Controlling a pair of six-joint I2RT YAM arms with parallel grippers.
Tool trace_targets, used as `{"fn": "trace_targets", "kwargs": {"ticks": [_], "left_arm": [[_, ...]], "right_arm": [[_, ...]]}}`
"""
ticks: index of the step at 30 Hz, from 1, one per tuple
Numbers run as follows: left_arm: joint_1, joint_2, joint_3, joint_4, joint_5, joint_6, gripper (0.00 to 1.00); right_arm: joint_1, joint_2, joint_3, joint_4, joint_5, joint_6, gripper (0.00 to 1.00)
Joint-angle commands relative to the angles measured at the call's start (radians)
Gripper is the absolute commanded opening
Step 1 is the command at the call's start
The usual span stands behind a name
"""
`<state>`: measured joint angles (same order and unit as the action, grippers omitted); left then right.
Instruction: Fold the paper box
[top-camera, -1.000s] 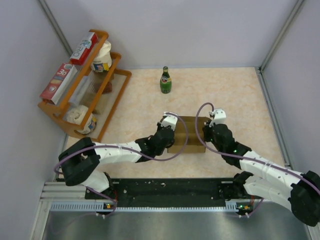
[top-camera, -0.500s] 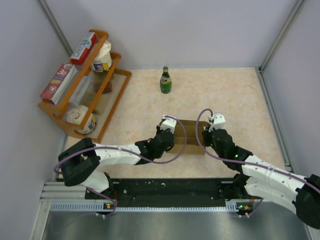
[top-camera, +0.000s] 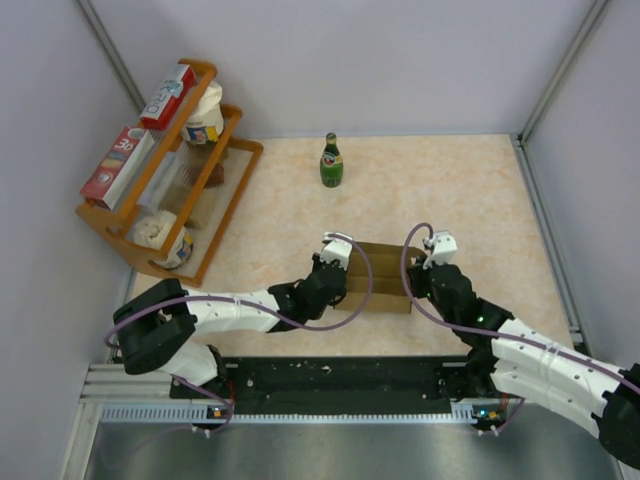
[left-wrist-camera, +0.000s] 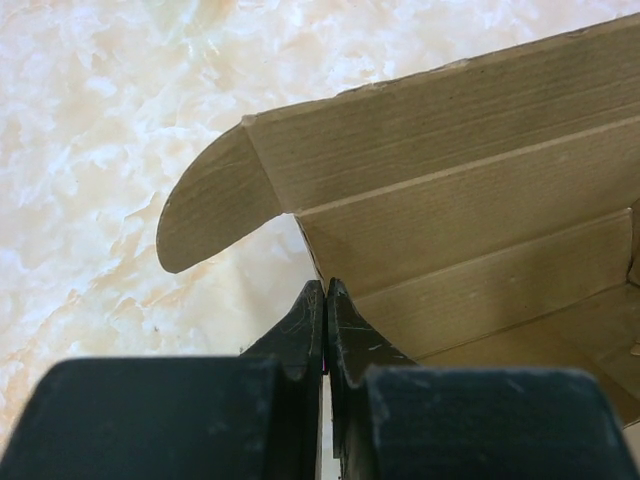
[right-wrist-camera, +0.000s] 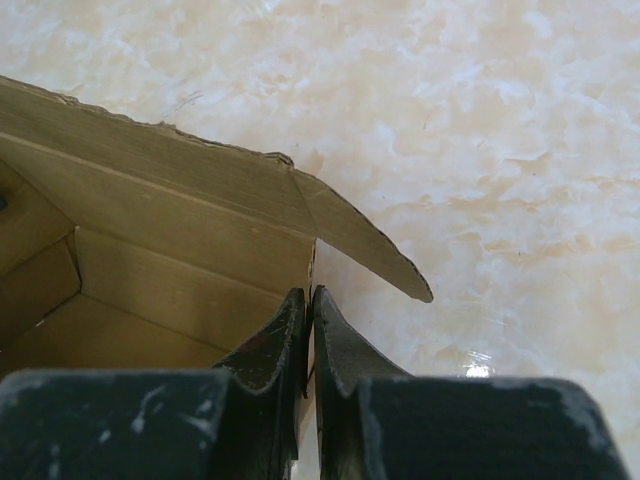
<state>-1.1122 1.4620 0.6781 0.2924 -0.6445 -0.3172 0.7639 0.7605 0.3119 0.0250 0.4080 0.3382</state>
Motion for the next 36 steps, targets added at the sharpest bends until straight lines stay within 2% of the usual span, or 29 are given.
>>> {"fn": "trace_targets", "kwargs": {"ticks": [1,12,22,23,24,26,36], "left_arm": [[-0.038,-0.020,-0.002,0.110,0.103,-0.025,0.02],[-0.046,-0.031,0.001,0.106,0.103,-0.026,0.22],[-0.052,-0.104,-0.031,0.113,0.132,-0.063,0.34],[-0.052,-0.114,-0.035,0.114,0.135,-0.066,0.36],[-0.052,-0.123,-0.037,0.114,0.141,-0.069,0.43],[-0.052,-0.138,-0.043,0.116,0.147,-0.072,0.47],[-0.054,-0.198,-0.078,0.111,0.213,-0.108,0.52]], "right_arm": [[0.035,-0.029,0.007,0.084,-0.084,0.036,0.04],[0.035,-0.029,0.001,0.098,-0.078,0.033,0.00],[0.046,-0.055,-0.017,0.096,-0.044,0.030,0.00],[0.046,-0.059,-0.017,0.096,-0.043,0.031,0.00],[0.048,-0.062,-0.020,0.098,-0.040,0.033,0.00],[0.048,-0.066,-0.023,0.098,-0.038,0.030,0.00],[0.054,-0.072,-0.046,0.108,-0.020,0.039,0.00]]}}
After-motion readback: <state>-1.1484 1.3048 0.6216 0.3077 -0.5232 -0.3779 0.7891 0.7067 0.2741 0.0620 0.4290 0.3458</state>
